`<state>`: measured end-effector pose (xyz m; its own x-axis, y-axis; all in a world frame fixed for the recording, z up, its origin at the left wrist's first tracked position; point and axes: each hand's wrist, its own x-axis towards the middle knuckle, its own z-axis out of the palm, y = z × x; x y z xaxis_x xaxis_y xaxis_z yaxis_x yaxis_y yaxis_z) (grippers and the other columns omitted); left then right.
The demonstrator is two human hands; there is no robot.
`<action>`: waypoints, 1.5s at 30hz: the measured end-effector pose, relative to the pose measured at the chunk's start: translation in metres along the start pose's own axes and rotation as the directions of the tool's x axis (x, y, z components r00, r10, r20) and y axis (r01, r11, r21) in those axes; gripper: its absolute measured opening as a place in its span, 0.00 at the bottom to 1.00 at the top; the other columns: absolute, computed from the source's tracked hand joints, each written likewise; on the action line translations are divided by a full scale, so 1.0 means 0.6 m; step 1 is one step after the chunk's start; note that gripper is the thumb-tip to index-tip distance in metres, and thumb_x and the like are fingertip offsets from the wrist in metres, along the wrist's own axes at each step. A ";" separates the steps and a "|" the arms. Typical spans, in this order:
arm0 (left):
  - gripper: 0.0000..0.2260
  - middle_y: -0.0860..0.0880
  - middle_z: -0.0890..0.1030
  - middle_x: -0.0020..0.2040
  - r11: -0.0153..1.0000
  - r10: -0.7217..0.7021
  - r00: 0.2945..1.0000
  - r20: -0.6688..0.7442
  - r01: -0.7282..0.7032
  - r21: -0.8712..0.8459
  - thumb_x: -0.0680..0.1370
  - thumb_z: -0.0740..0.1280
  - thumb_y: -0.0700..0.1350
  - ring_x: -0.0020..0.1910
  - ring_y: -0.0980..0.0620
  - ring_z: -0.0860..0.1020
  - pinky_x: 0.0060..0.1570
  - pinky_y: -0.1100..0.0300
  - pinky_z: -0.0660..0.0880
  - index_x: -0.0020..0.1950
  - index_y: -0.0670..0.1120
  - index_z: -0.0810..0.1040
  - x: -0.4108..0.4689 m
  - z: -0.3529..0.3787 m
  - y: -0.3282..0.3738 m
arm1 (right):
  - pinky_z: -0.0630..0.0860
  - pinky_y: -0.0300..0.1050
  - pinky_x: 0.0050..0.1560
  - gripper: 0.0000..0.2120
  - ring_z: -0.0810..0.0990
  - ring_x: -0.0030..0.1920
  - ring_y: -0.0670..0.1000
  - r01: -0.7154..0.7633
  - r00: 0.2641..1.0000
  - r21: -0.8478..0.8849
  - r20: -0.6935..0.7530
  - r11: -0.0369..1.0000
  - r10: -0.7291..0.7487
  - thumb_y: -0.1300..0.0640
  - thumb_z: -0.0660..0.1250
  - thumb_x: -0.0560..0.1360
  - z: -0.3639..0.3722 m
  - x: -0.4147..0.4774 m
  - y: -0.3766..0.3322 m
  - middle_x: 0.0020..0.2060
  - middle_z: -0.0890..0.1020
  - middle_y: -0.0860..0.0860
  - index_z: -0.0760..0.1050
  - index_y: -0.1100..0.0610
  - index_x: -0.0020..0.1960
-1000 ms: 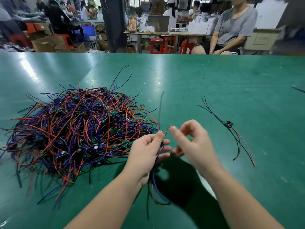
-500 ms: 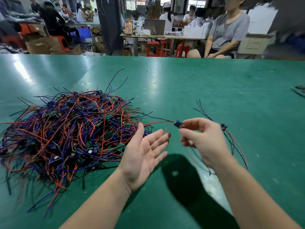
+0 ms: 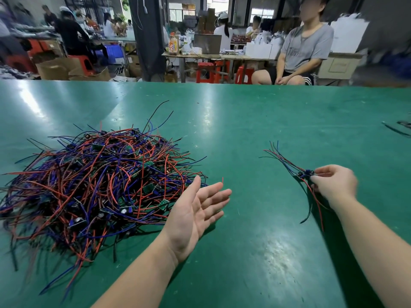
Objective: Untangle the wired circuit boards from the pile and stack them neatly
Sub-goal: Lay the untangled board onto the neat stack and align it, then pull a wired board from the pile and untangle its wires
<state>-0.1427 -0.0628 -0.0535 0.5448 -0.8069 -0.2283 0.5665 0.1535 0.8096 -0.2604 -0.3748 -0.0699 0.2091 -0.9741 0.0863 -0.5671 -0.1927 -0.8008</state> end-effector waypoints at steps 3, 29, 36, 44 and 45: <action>0.31 0.47 0.82 0.58 0.999 0.005 1.000 -0.014 -0.004 0.049 0.69 0.56 0.63 0.58 0.52 0.80 0.61 0.56 0.71 0.64 0.45 0.75 0.001 0.001 -0.001 | 0.77 0.45 0.43 0.04 0.80 0.40 0.55 0.101 0.994 -0.205 0.047 0.974 -0.094 0.57 0.74 0.67 0.000 -0.005 -0.017 0.36 0.83 0.51 0.79 0.51 0.38; 0.11 0.50 0.81 0.54 -0.202 0.880 0.453 0.144 0.081 0.976 0.70 0.66 0.44 0.56 0.46 0.76 0.57 0.53 0.64 0.50 0.48 0.82 -0.014 -0.053 0.052 | 0.73 0.51 0.50 0.06 0.75 0.49 0.63 0.250 0.964 -0.500 0.048 0.829 -0.262 0.60 0.67 0.73 0.041 -0.039 -0.056 0.49 0.76 0.61 0.81 0.60 0.48; 0.17 0.52 0.74 0.68 -0.102 0.840 0.513 -0.180 0.474 0.875 0.77 0.64 0.48 0.70 0.48 0.65 0.68 0.46 0.42 0.65 0.50 0.76 -0.013 -0.117 0.073 | 0.70 0.51 0.57 0.08 0.76 0.54 0.59 0.405 0.914 -0.264 0.122 0.875 -0.386 0.59 0.65 0.72 0.064 -0.145 -0.097 0.54 0.76 0.57 0.81 0.55 0.50; 0.10 0.52 0.81 0.51 -0.088 0.886 0.437 -0.155 0.487 0.869 0.74 0.69 0.55 0.55 0.45 0.70 0.63 0.44 0.57 0.53 0.55 0.81 0.001 -0.125 0.081 | 0.67 0.39 0.47 0.05 0.76 0.46 0.50 0.457 0.860 -0.046 0.279 0.888 -0.427 0.61 0.67 0.72 0.085 -0.234 -0.097 0.45 0.79 0.49 0.81 0.53 0.44; 0.10 0.52 0.81 0.49 -0.086 0.887 0.434 -0.154 0.485 0.871 0.74 0.69 0.56 0.53 0.45 0.70 0.61 0.45 0.58 0.53 0.55 0.81 0.002 -0.125 0.081 | 0.66 0.38 0.47 0.05 0.76 0.45 0.49 0.464 0.854 -0.033 0.284 0.885 -0.437 0.61 0.67 0.72 0.086 -0.237 -0.097 0.44 0.79 0.49 0.81 0.53 0.44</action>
<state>-0.0682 -0.0134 -0.0550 0.8346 -0.1265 0.5361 -0.3230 -0.9008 0.2903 -0.2161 -0.2189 -0.0661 0.6521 -0.7138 0.2554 -0.4310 -0.6263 -0.6496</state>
